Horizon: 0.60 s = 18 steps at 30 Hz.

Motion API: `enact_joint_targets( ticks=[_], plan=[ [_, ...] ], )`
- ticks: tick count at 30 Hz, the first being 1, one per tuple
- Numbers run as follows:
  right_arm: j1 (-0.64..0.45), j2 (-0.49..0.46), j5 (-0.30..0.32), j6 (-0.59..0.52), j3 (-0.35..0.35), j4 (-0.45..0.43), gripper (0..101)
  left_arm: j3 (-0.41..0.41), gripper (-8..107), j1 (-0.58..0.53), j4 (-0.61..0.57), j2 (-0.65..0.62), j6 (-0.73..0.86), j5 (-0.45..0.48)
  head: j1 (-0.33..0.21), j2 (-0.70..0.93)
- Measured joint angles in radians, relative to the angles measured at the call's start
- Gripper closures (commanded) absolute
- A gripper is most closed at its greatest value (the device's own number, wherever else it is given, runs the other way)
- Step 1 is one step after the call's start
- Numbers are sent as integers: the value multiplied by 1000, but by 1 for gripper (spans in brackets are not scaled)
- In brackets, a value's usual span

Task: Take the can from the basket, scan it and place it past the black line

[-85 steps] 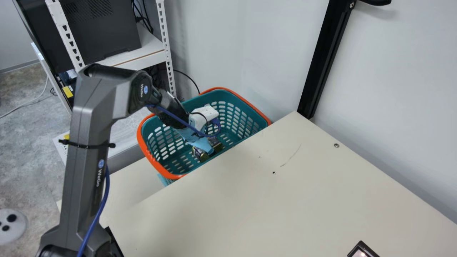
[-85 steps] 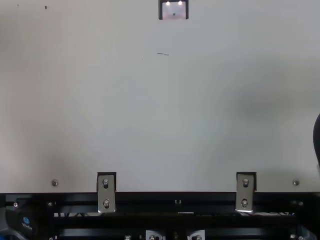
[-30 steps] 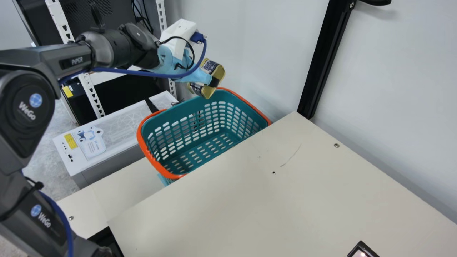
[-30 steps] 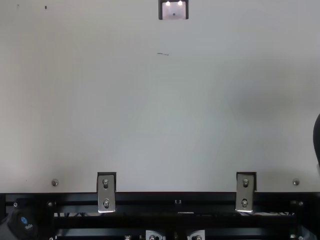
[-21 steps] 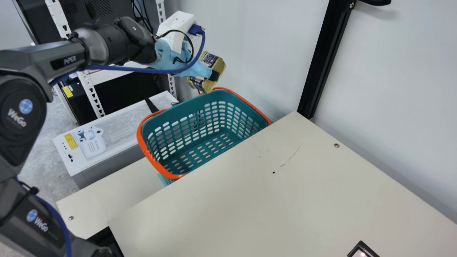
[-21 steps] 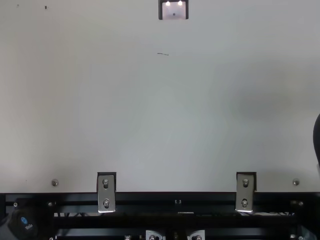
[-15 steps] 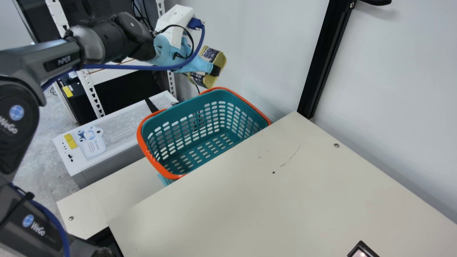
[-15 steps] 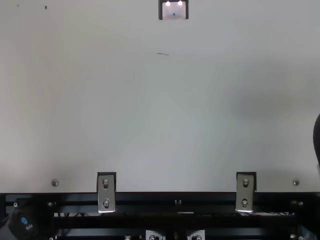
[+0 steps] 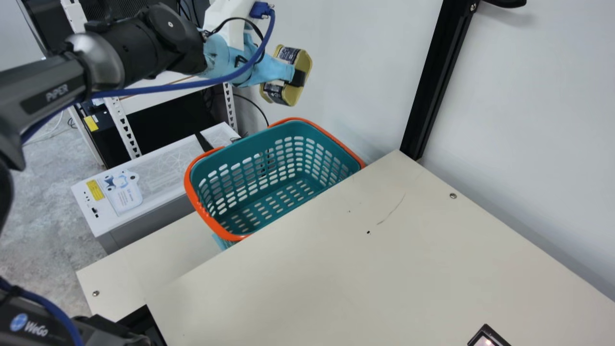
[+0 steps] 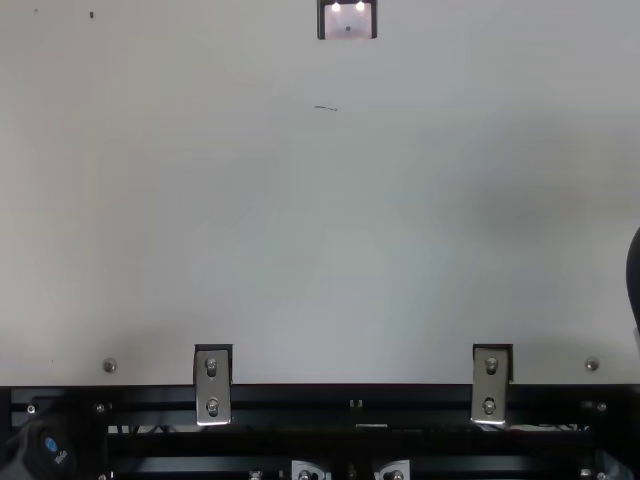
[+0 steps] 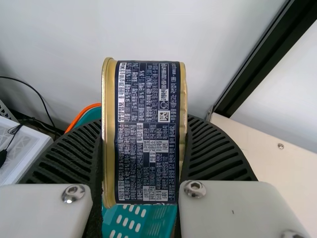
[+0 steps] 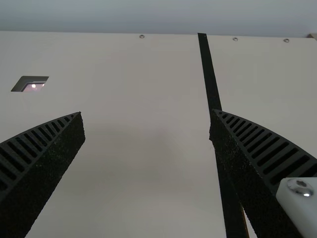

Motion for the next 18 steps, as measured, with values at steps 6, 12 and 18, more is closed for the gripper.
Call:
enact_joint_targets(
  ticks=[6, 12, 18],
  plan=[
    [0, 0, 0, 0, 0, 0, 0, 15, 89, -18, 19, -51, -74, -12, 0, 0],
    [0, 0, 0, 0, 0, 0, 0, 13, 89, -20, 34, -100, -134, 17, 0, 0],
    [0, 0, 0, 0, 0, 0, 0, -5, 89, -14, 41, -148, -177, 58, 0, 0]
  ],
)
